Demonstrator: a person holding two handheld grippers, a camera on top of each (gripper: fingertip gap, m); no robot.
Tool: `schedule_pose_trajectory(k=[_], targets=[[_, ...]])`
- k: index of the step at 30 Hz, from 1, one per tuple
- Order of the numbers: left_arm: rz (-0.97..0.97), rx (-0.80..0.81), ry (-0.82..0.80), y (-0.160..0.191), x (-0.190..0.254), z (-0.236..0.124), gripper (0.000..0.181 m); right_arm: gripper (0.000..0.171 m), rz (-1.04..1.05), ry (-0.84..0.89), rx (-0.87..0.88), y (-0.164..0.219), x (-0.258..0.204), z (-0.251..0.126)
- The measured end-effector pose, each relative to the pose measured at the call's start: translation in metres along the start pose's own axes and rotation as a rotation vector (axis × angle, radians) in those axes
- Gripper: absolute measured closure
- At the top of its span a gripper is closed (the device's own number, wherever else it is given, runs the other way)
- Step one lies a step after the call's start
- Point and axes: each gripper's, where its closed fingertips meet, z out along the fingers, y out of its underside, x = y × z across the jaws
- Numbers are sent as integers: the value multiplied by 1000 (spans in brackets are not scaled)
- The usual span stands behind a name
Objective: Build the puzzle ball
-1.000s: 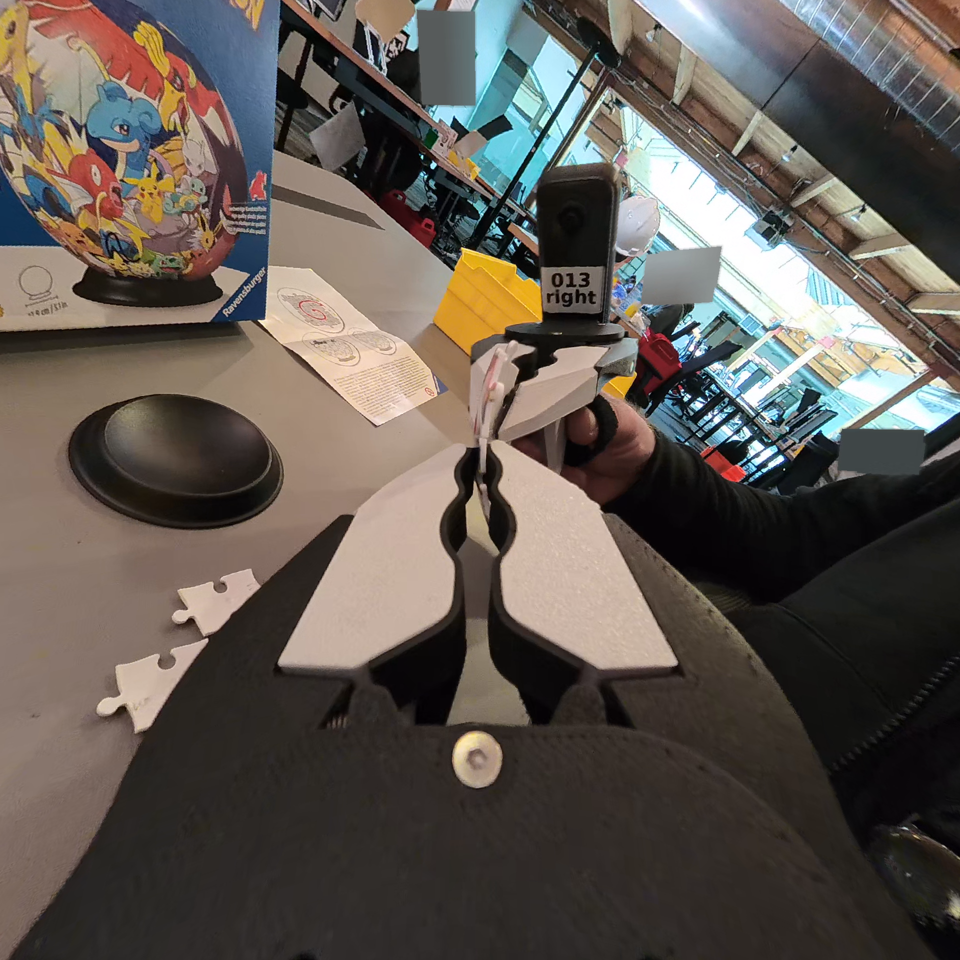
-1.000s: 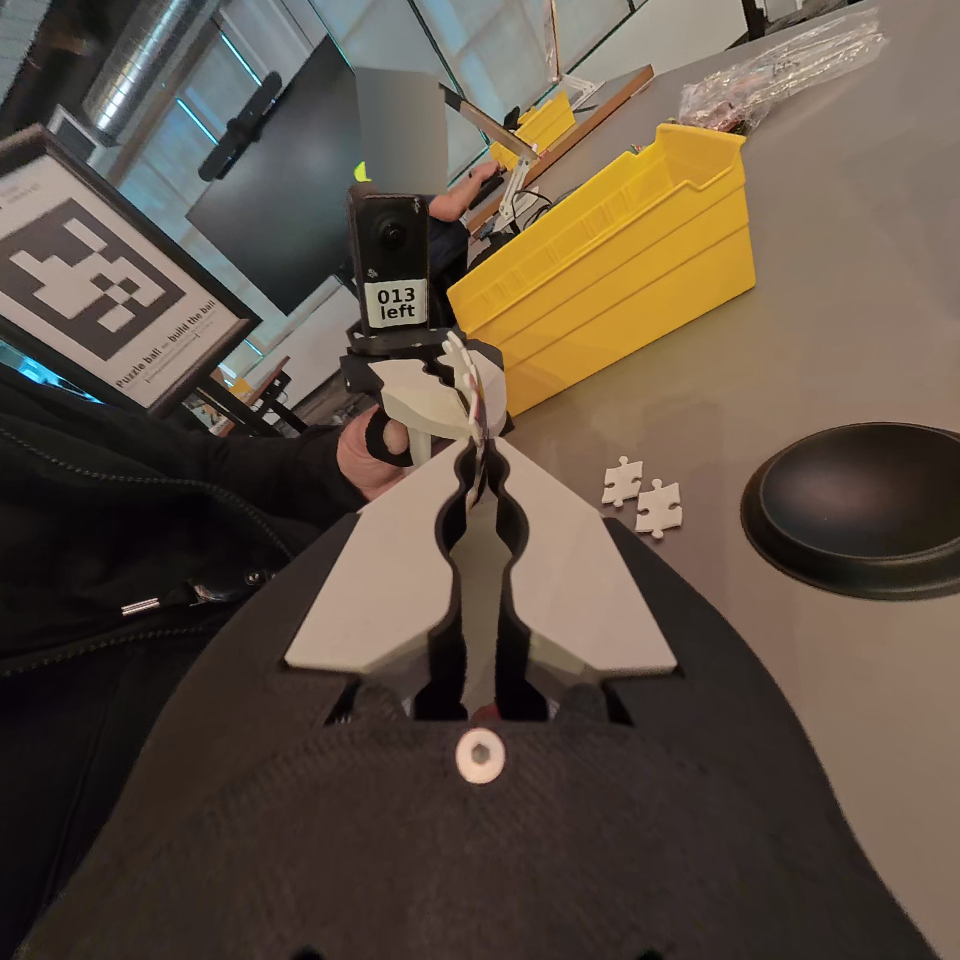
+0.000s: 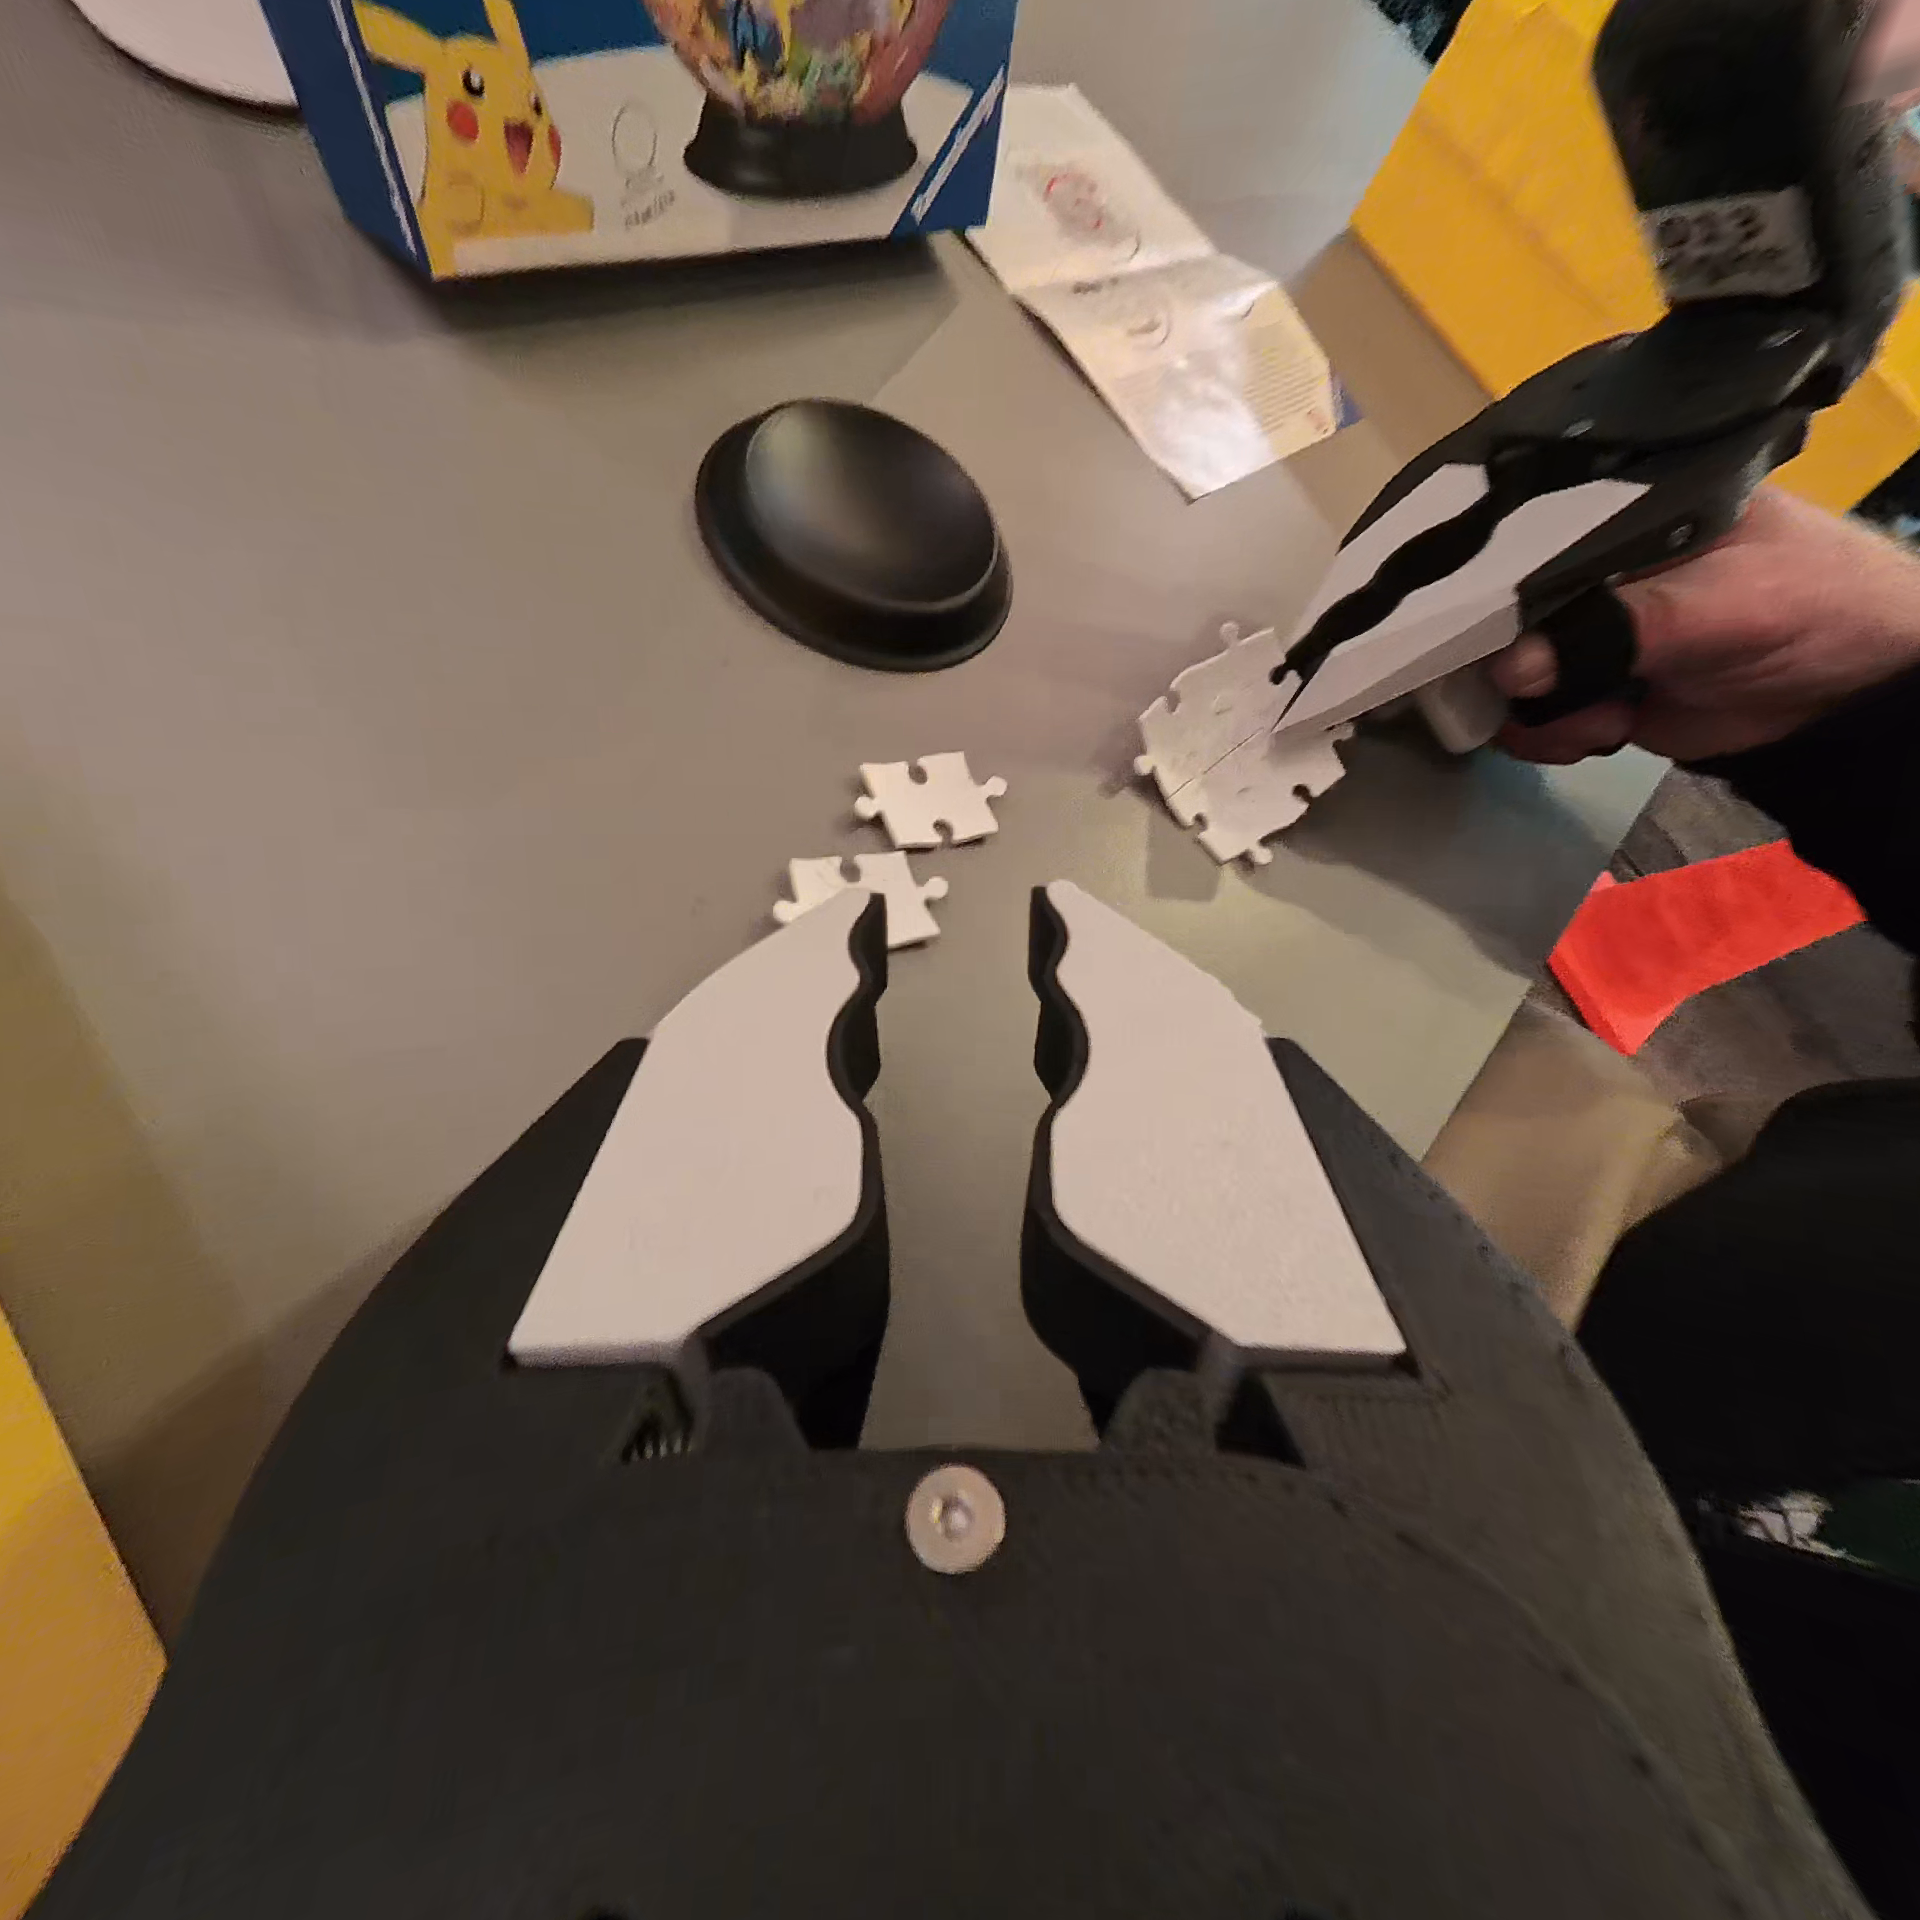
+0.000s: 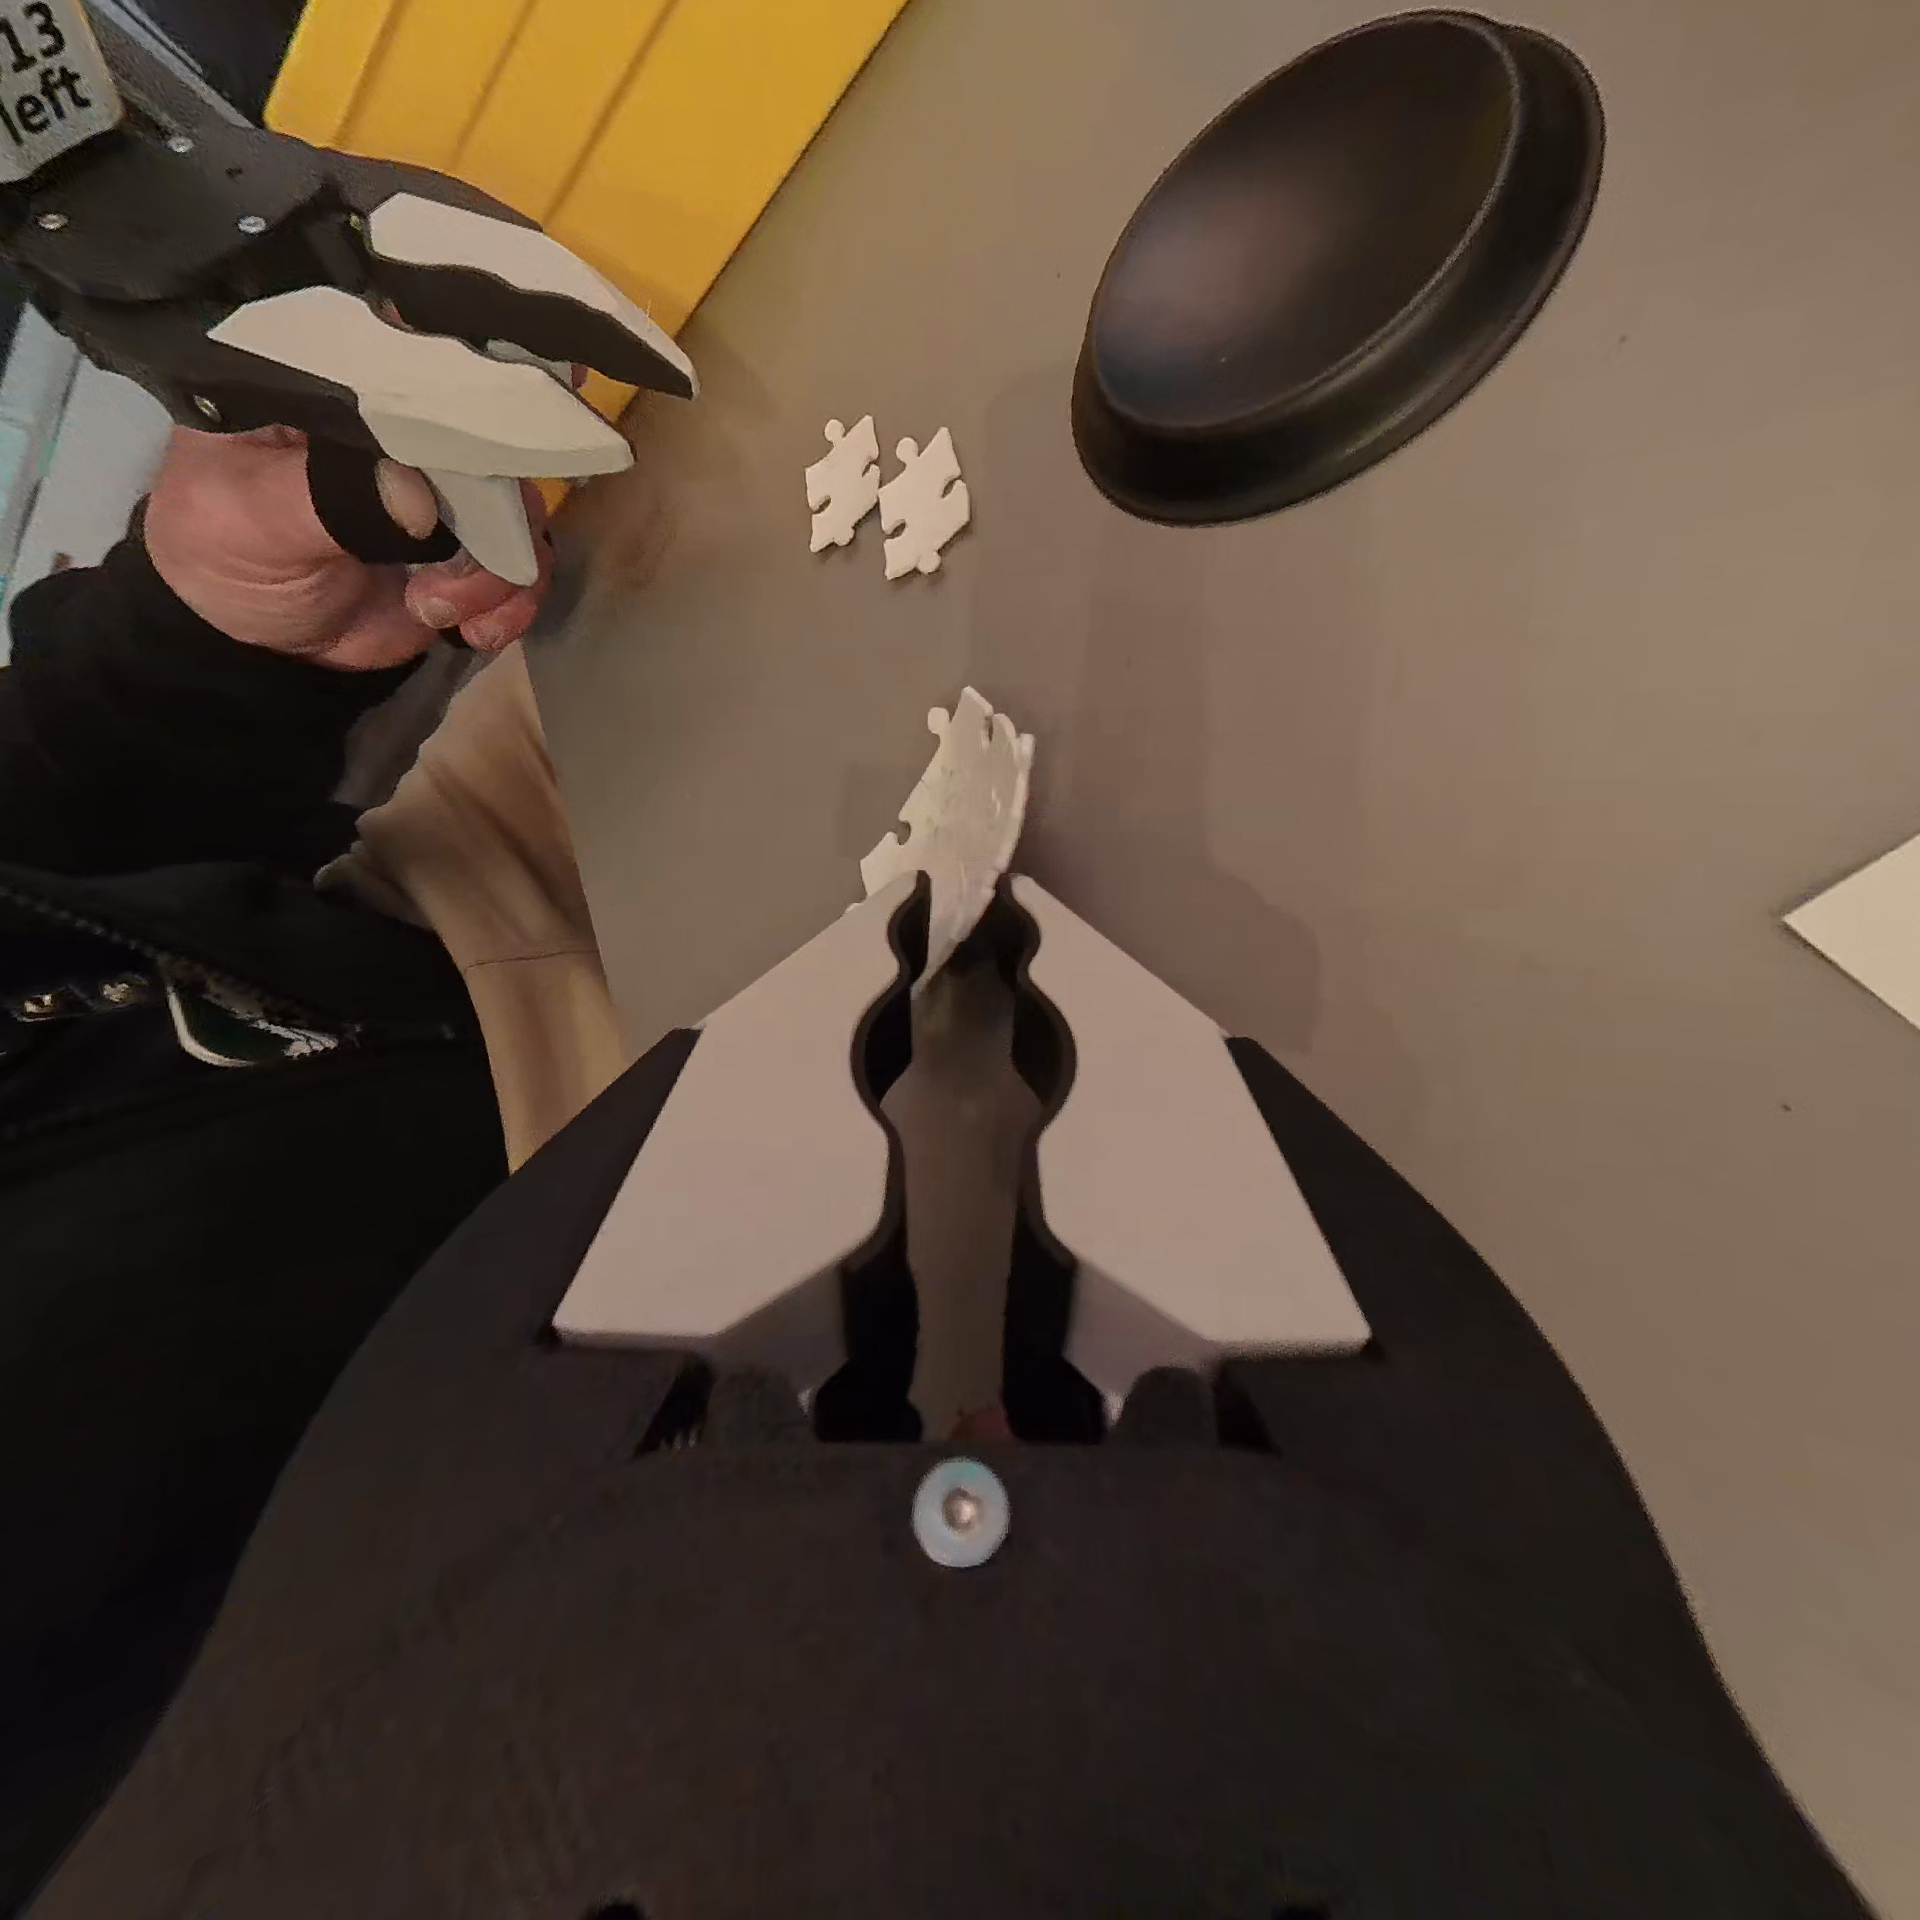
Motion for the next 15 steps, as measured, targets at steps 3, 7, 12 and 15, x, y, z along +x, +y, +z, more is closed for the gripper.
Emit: schedule_pose_trajectory(k=[3,7,12,15], targets=[[9,-58,-55,8,-10,8,149,153,0,19,-11,4,2,-1],[67,-177,-119,18,-18,24,137,143,0,36,-7,6,1,-6],[139,-254,-202,18,-28,34,134,145,-17,69,45,1,3,-21],[180,-271,-227,17,-32,36,141,146,-26,79,68,1,7,-29]])
